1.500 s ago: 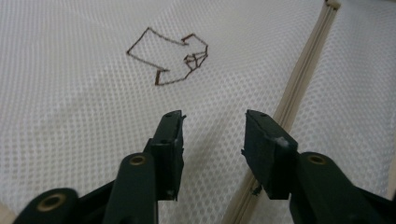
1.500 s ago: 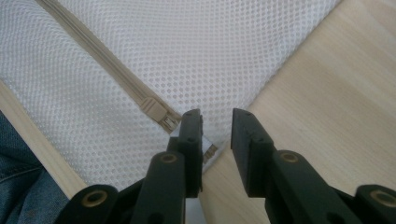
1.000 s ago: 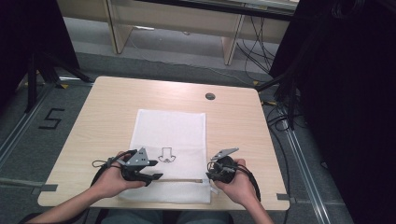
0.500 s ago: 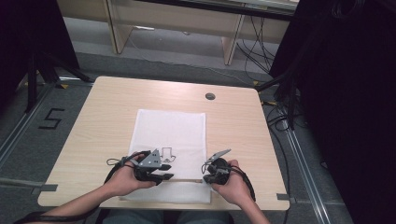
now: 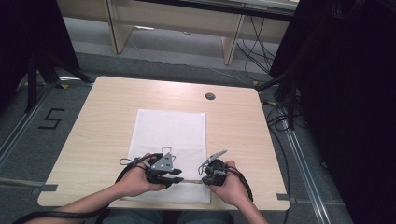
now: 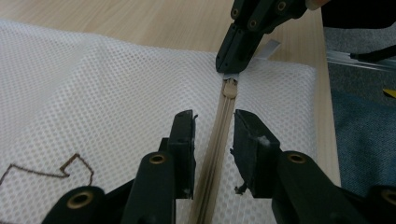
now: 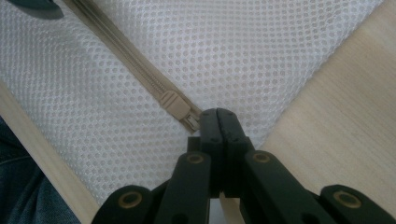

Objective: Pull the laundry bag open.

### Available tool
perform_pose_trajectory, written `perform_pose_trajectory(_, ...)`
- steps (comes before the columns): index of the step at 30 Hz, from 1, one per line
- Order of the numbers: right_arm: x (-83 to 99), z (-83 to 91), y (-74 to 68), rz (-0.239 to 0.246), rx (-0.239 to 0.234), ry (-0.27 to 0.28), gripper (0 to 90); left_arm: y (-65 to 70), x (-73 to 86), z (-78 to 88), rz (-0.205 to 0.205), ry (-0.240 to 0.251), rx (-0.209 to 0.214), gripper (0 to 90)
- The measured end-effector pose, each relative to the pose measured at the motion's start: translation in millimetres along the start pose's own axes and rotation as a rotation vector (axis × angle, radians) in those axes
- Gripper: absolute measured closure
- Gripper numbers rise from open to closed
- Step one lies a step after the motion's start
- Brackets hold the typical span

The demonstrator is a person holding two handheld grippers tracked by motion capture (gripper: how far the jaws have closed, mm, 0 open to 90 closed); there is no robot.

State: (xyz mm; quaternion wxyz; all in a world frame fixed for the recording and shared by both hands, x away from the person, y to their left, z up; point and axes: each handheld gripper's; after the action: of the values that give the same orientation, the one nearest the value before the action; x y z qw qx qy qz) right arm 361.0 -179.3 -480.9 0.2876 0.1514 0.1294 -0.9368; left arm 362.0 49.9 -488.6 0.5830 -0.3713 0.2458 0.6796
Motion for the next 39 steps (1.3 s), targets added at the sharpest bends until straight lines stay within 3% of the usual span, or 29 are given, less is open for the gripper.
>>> perform_pose_trajectory(1,0.0,0.0,0.2,-0.002,0.000,0.002,90.0,0.2,-2.1,-1.9,-0.002,-0.001,0.001,68.4)
perform_pose_trajectory(2,-0.4,-1.4,3.5,0.047,-0.002,0.030,90.0,1.2,-5.1,-6.2,-0.008,0.001,0.005,68.1)
perform_pose_trajectory(6,-0.5,-1.7,5.5,0.054,-0.010,0.038,90.0,2.4,-8.9,-13.3,-0.019,-0.008,0.016,67.3)
perform_pose_trajectory(10,0.3,-1.3,6.9,0.038,-0.022,0.039,90.0,4.1,-13.6,-22.5,-0.045,-0.023,0.028,66.2)
perform_pose_trajectory(20,0.4,-1.6,7.8,0.041,-0.030,0.044,90.0,4.3,-16.9,-43.1,-0.040,-0.048,0.049,67.0)
perform_pose_trajectory(23,1.3,-1.2,6.8,0.011,-0.037,0.036,90.0,3.8,-17.3,-50.1,-0.038,-0.060,0.050,66.8)
perform_pose_trajectory(29,1.4,-1.6,7.7,0.027,-0.033,0.048,90.0,6.5,-20.2,-56.4,-0.053,-0.063,0.061,68.7)
perform_pose_trajectory(30,1.8,-0.8,6.6,0.006,-0.026,0.036,90.0,6.5,-20.2,-56.4,-0.053,-0.063,0.061,69.3)
perform_pose_trajectory(36,1.9,-0.9,7.3,0.013,-0.027,0.038,90.0,7.5,-18.1,-59.3,-0.062,-0.073,0.060,73.6)
perform_pose_trajectory(37,2.1,-0.4,6.4,-0.007,-0.024,0.030,90.0,7.6,-18.6,-59.4,-0.066,-0.073,0.064,73.6)
perform_pose_trajectory(38,1.9,-1.4,8.5,0.023,-0.034,0.051,90.0,7.2,-19.2,-59.2,-0.079,-0.079,0.062,74.6)
perform_pose_trajectory(39,1.9,-1.4,8.5,0.023,-0.034,0.051,90.0,7.2,-19.2,-59.2,-0.079,-0.079,0.062,74.7)
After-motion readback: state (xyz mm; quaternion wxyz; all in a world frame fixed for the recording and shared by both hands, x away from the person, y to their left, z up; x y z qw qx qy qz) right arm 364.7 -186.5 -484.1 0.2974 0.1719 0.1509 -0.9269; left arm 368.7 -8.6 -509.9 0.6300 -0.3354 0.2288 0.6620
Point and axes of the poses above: each handheld gripper's, and its own axes: z roughly backward along the jaws, x roughly out of its underside, y roughly to its right, and after that the axes turned 8 degrees about -z, right-handed
